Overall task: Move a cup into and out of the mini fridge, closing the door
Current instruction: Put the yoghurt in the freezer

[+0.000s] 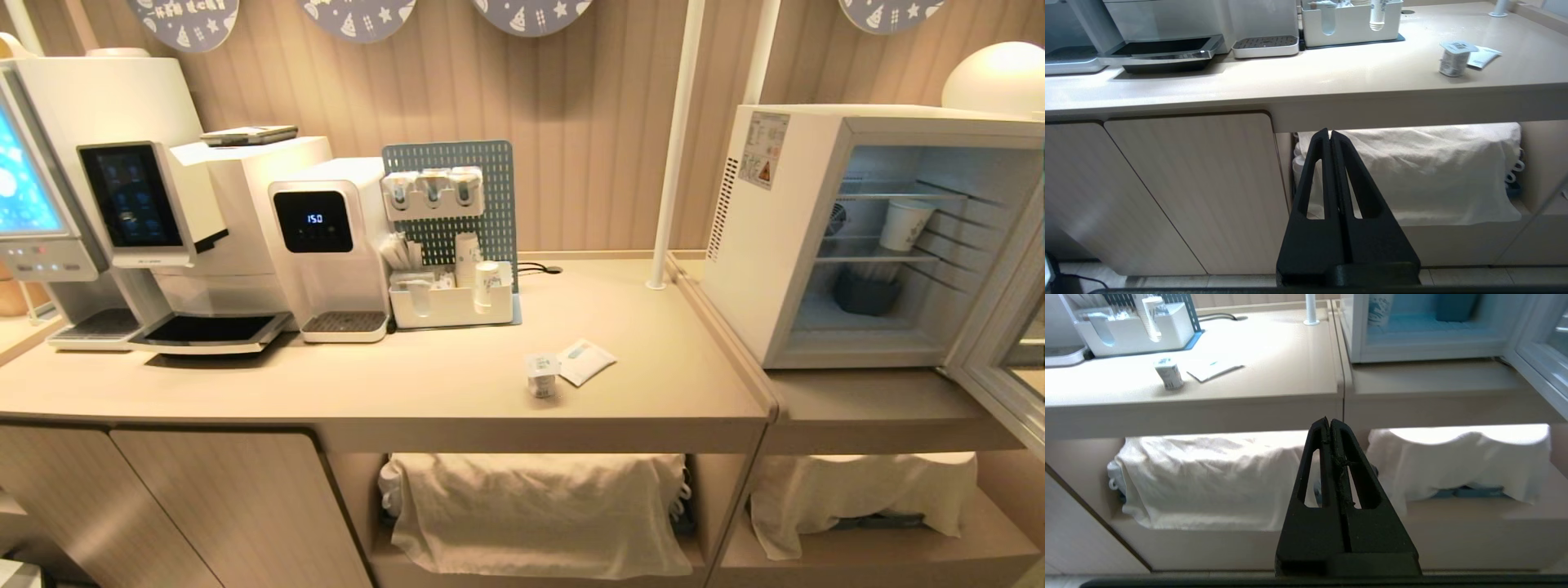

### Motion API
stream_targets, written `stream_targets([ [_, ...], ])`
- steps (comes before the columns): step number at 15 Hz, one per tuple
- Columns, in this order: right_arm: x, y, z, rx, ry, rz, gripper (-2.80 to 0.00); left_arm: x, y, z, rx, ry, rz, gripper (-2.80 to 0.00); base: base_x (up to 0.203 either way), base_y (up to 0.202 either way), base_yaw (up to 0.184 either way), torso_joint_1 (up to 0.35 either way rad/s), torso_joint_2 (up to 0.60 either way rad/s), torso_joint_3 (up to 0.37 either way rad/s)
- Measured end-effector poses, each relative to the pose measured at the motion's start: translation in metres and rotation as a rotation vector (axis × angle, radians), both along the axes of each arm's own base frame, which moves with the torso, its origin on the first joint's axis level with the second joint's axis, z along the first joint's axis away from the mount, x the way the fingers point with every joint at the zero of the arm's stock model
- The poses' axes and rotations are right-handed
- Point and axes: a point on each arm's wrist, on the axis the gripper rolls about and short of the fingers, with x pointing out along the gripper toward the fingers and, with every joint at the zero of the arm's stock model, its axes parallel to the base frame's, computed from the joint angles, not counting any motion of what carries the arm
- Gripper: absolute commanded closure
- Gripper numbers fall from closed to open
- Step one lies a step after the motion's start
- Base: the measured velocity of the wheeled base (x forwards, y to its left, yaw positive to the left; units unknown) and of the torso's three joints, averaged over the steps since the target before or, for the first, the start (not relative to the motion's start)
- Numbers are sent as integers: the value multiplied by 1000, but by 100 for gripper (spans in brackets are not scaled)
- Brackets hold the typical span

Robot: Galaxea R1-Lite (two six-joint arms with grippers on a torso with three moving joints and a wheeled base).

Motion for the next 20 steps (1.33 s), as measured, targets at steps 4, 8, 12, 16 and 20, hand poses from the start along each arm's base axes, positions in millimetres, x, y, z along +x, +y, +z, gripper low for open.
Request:
stream_targets([
  [4, 0, 0, 0, 0, 0, 1, 0, 0, 0, 0, 0, 0, 0, 0, 187, 4, 2, 1, 1, 2],
  [8, 0, 0, 0, -5, -4, 1, 0, 0, 0, 0, 0, -4, -2, 0, 180, 0, 2, 3, 2, 5],
  [12, -16, 0, 51, 25, -159, 9, 0, 0, 0, 0, 0, -6, -2, 0, 25, 0, -1, 1, 2, 1],
  [16, 5, 1, 123, 69, -86, 46, 0, 0, 0, 0, 0, -6, -5, 0, 0, 0, 0, 0, 0, 0],
  [20, 113, 7, 132, 114, 213, 231, -280, 0, 0, 0, -2, -7, -5, 0, 0, 0, 0, 0, 0, 0],
])
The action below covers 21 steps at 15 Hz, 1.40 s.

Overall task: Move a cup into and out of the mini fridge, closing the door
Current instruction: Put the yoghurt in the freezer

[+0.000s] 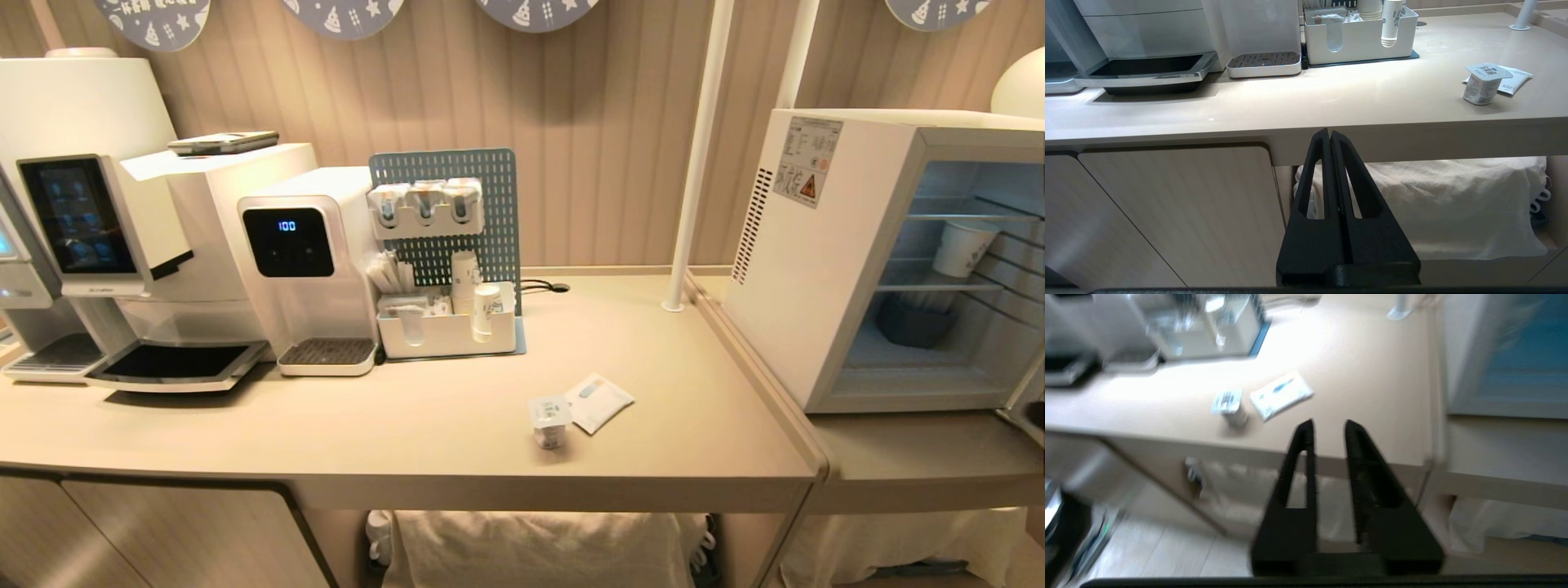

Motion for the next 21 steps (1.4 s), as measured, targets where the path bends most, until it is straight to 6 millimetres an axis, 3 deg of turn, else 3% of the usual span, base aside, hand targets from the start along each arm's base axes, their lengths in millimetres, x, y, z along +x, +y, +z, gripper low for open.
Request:
stream_targets([
  [4, 107, 12, -58, -25, 171, 200, -280, 0, 0, 0, 2, 1, 0, 0, 0, 0, 0, 0, 0, 0],
  [6, 144, 25, -98, -35, 202, 286, -280, 0, 0, 0, 1, 1, 0, 0, 0, 0, 0, 0, 0, 0],
  [8, 166, 43, -136, -51, 207, 351, -280, 0, 0, 0, 0, 1, -1, 0, 0, 0, 0, 0, 0, 0],
  [11, 181, 84, -187, -122, 176, 377, -280, 0, 0, 0, 0, 1, -1, 0, 0, 0, 0, 0, 0, 0],
  [13, 186, 113, -211, -182, 141, 342, -280, 0, 0, 0, -3, 0, -1, 0, 0, 0, 0, 0, 0, 0],
  [18, 186, 164, -235, -282, 91, 226, -280, 0, 0, 0, -3, 1, -1, 0, 0, 0, 0, 0, 0, 0],
  [21, 190, 180, -239, -328, 47, 227, -280, 0, 0, 0, -3, 0, 0, 0, 0, 0, 0, 0, 0, 0],
])
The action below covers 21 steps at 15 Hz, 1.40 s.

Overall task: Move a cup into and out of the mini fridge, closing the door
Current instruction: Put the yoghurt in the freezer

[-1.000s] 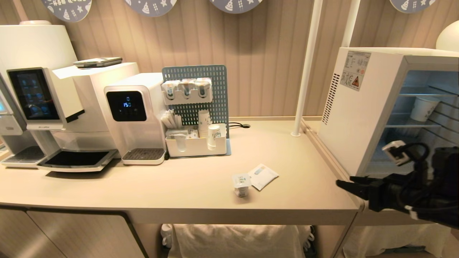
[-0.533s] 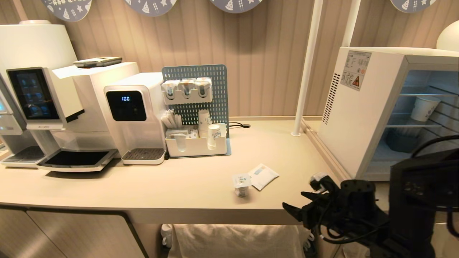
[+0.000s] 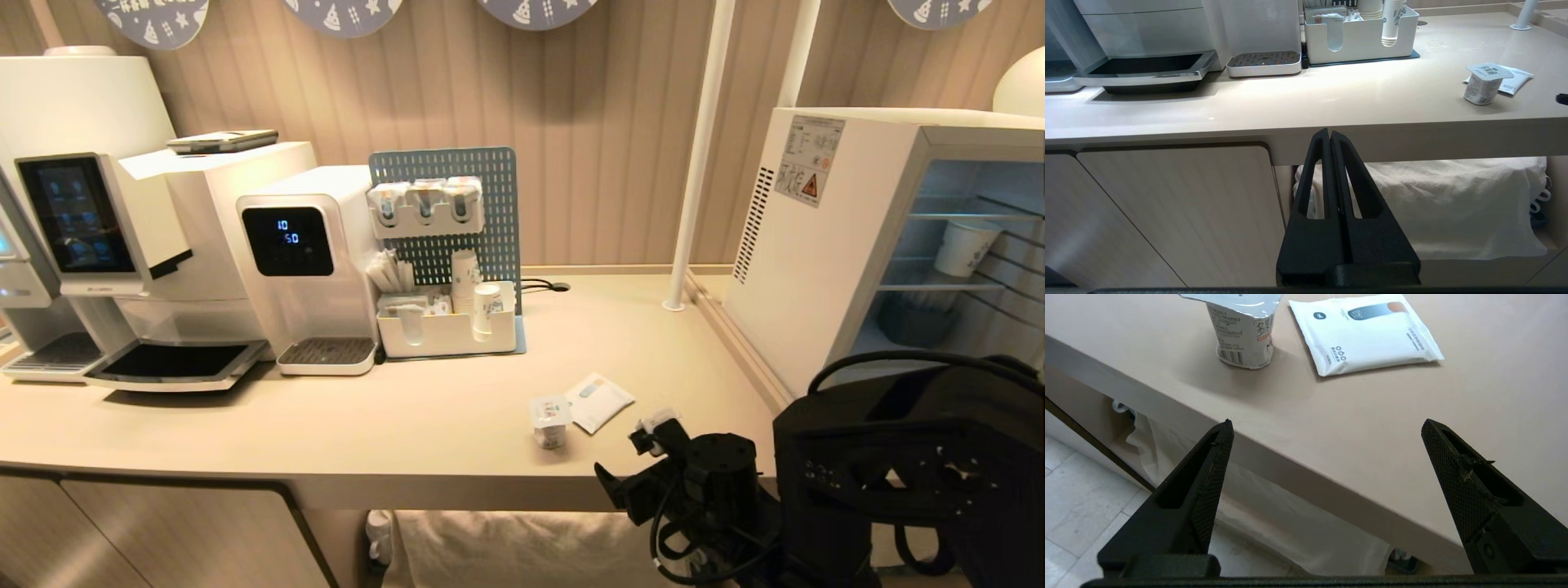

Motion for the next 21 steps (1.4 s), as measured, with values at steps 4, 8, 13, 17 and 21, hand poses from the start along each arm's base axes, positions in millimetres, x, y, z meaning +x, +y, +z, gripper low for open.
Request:
stream_targets([
  [4, 10, 22, 2, 12, -49, 44, -280, 0, 0, 0, -7, 0, 3, 0, 0, 0, 0, 0, 0, 0],
  [8, 27, 40, 5, 21, -54, 64, -280, 0, 0, 0, -8, 0, 4, 0, 0, 0, 0, 0, 0, 0],
  [13, 42, 56, -3, 31, -64, 72, -280, 0, 0, 0, -8, -1, 5, 0, 0, 0, 0, 0, 0, 0],
  [17, 55, 65, -10, 23, -60, 61, -280, 0, 0, 0, -10, 0, 5, 0, 0, 0, 0, 0, 0, 0],
  [21, 65, 73, -10, 8, -40, 59, -280, 0, 0, 0, -14, -1, 6, 0, 0, 0, 0, 0, 0, 0],
])
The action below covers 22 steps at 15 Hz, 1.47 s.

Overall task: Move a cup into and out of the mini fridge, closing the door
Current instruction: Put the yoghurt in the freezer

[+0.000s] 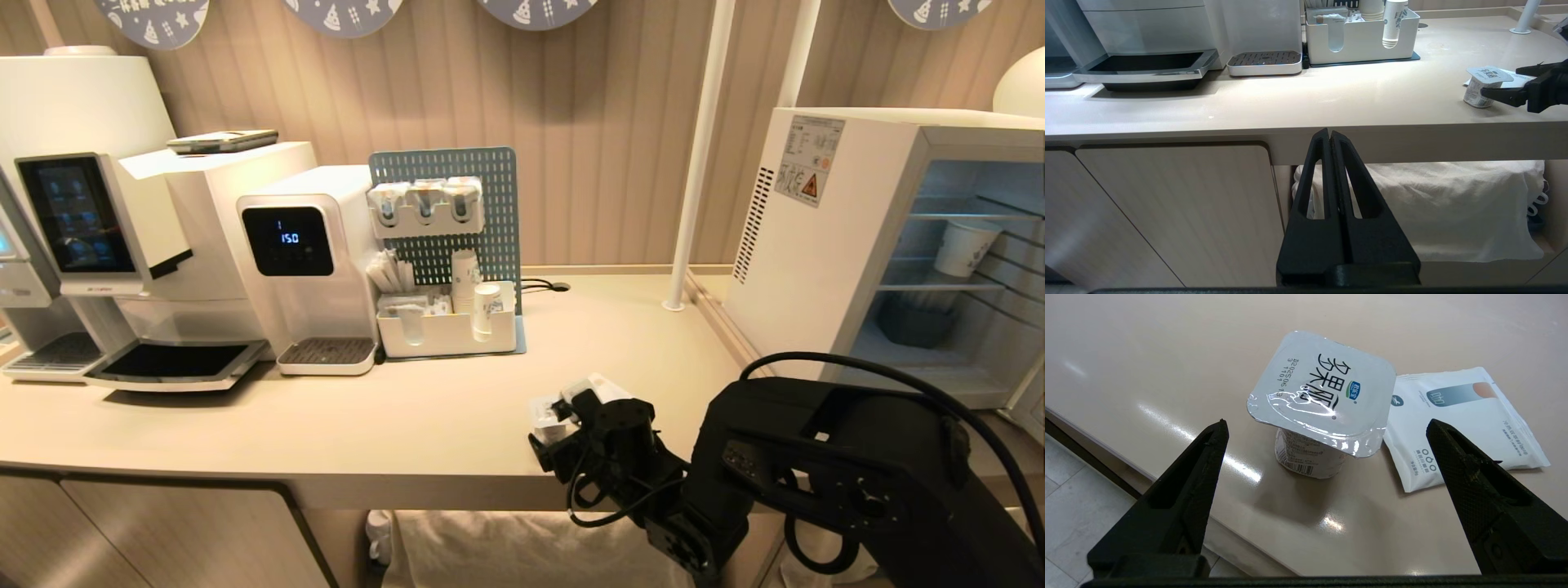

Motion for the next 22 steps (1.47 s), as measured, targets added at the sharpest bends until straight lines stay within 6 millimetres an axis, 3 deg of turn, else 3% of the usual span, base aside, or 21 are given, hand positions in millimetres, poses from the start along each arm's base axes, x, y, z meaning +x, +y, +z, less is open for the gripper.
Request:
stream_targets([
  [12, 30, 15, 15, -31, 57, -3, -280, 0, 0, 0, -2, -1, 0, 0, 0, 0, 0, 0, 0, 0],
  [19, 41, 13, 9, -43, 81, -16, -280, 0, 0, 0, -2, -1, 0, 0, 0, 0, 0, 0, 0, 0],
  [20, 41, 13, 9, -45, 86, -18, 0, 0, 0, 0, -2, -1, 0, 0, 0, 0, 0, 0, 0, 0],
  [22, 42, 12, 9, -44, 90, -22, 0, 0, 0, 0, -3, -1, 0, 0, 0, 0, 0, 0, 0, 0],
])
